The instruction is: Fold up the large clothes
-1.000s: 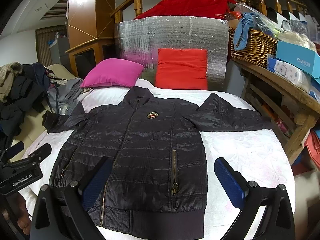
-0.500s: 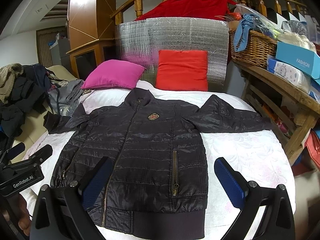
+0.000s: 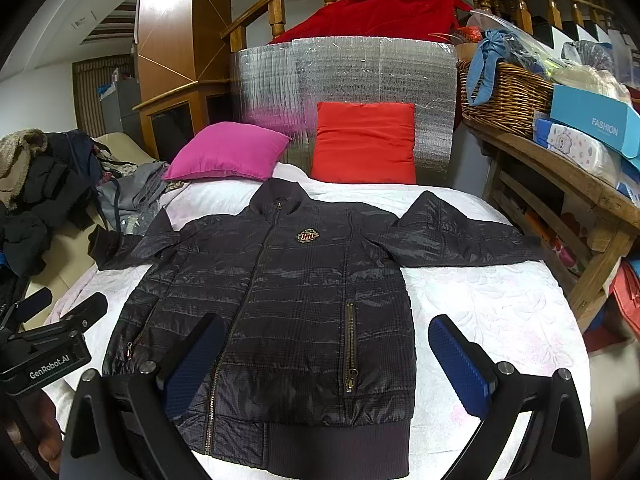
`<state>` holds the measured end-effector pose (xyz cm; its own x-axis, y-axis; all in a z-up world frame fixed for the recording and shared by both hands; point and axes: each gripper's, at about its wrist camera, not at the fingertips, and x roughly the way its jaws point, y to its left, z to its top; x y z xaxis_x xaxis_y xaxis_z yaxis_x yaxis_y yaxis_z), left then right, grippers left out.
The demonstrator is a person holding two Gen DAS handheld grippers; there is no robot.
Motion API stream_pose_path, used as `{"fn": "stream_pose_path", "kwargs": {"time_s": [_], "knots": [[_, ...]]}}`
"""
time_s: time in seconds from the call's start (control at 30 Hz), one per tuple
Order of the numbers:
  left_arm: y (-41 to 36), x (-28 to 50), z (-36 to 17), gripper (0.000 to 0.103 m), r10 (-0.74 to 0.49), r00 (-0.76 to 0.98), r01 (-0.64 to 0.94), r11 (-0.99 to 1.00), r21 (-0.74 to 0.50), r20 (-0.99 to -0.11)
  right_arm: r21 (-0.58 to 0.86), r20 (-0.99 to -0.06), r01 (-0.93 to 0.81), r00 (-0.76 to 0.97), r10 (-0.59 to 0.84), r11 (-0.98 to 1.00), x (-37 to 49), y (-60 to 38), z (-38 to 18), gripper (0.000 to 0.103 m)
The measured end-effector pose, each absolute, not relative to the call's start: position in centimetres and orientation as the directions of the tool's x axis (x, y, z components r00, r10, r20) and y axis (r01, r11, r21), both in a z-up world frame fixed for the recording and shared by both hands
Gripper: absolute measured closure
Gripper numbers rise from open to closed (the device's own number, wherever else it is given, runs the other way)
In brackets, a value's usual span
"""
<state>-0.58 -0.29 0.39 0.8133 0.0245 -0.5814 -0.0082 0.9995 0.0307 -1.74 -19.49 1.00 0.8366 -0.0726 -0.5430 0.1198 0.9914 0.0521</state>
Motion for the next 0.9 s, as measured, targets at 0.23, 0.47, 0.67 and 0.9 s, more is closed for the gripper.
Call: {"fn": "stream_pose_path", "kwargs": {"time_s": [0.23,0.47,0.67,0.9], "knots": [[-0.11,-0.65,0.25,0.000,0.023,0.812,-0.012,1.000,0.024,-0.583,0.046,-0.548,0.126,0.833,-0.081,0.991,-1.64,-19.40,0.85,0.000],[-0.06,-0.46,0.08,0.000,0.027,0.807,-0.016,1.000,0.023,-0.590,0.045,-0.545,0.132,0.834,-0.086,0.990,-1.44,-19.59,1.01,0.000],[-0.18,-0.51,0.00,0.000,0.029,0.806,-0.014,0.999,0.029,-0.592,0.053,-0.546,0.136,0.833,-0.085,0.989,-1.52,-19.87,0.98,0.000],[-0.27,-0.54,0.02,0.000,0.030,0.804,-0.012,0.999,0.033,-0.593,0.057,-0.542,0.140,0.836,-0.088,0.988,-1.76,-20.06,1.22,0.000]]}}
